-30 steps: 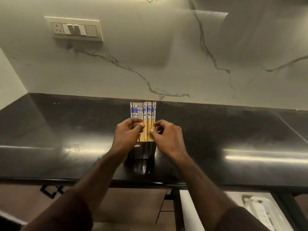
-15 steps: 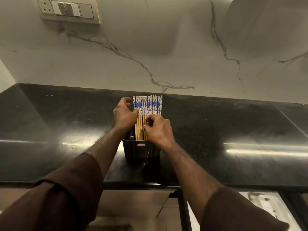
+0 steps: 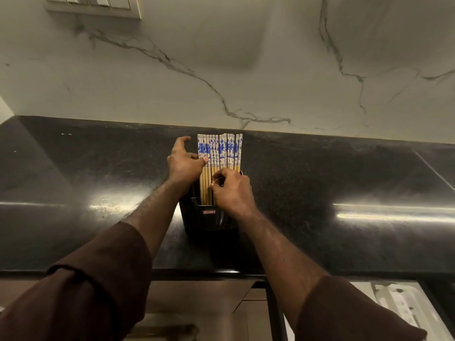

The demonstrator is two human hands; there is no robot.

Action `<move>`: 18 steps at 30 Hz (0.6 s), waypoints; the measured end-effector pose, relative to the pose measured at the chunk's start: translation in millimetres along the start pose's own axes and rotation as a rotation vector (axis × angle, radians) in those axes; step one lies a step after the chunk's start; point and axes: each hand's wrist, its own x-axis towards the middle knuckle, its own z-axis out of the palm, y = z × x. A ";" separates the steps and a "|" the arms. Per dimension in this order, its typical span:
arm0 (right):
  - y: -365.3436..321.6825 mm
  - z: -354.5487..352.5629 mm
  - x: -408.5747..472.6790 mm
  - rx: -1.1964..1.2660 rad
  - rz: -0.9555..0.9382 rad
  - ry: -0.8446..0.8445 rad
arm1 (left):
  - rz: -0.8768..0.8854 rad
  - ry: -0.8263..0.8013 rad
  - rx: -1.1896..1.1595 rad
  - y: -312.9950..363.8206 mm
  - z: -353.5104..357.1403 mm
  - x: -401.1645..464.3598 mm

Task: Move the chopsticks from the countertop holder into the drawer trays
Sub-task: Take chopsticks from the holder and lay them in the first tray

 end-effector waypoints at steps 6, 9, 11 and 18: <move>-1.9 -2.3 0.4 0.066 0.008 -0.011 | 0.023 0.010 -0.089 -1.4 -9.8 0.0; -5.8 -2.7 0.5 0.127 0.018 -0.031 | 0.090 -0.033 -0.155 9.3 -18.3 -6.7; -9.3 -2.5 -0.4 0.156 0.011 -0.046 | 0.147 -0.060 -0.195 19.7 -24.1 -10.8; -21.7 -12.4 -11.4 0.356 -0.065 -0.096 | 0.309 -0.154 -0.292 75.0 -47.0 -28.7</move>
